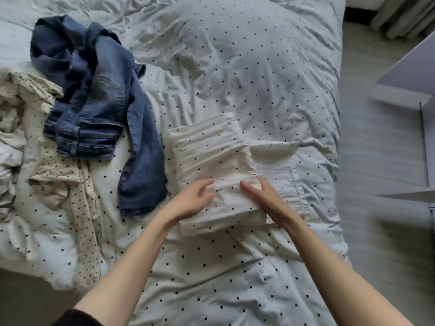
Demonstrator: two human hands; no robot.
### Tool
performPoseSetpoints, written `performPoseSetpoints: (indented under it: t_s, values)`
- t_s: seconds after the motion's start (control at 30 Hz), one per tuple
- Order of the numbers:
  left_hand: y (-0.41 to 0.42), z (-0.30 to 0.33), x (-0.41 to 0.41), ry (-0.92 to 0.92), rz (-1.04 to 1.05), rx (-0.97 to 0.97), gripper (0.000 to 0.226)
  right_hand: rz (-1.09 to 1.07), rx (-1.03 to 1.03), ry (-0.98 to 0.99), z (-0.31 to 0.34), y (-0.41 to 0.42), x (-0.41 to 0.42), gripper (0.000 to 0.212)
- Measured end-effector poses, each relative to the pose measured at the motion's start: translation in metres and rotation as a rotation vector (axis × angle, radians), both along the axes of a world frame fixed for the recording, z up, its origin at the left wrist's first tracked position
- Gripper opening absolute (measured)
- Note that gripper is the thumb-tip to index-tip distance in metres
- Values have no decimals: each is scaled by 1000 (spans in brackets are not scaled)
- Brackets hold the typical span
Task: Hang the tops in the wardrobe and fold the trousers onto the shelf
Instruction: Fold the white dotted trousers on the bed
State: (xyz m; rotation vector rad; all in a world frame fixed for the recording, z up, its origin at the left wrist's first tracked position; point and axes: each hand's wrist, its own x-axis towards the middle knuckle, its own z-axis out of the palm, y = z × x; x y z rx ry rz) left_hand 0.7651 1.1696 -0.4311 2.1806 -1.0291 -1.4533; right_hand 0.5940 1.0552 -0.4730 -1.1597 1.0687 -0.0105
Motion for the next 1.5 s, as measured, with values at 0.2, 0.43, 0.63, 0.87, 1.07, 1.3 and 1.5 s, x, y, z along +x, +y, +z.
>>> performPoseSetpoints:
  t_s: [0.2, 0.43, 0.63, 0.87, 1.07, 1.3, 1.5]
  values:
    - [24, -14, 6, -133, 186, -207, 43, -108, 228, -21, 0, 2, 7, 36]
    - [25, -35, 5, -183, 659, -274, 47, 53, 149, 318, -5, 9, -9, 13]
    - [28, -52, 24, 247, 840, -11, 72, -51, 142, 269, -13, 4, -10, 18]
    - [22, -50, 29, 183, 712, -108, 22, 36, -740, 377, -15, 20, -6, 40]
    - [2, 6, 30, 81, 545, -239, 25, 291, -301, -8, -9, 45, 4, 47]
    - [-81, 24, -55, 118, 80, -195, 43, -541, 309, -238, -8, -8, -62, 50]
    - [-73, -52, -127, -293, -748, 25, 53, -431, 92, 7, -32, -31, -125, 56]
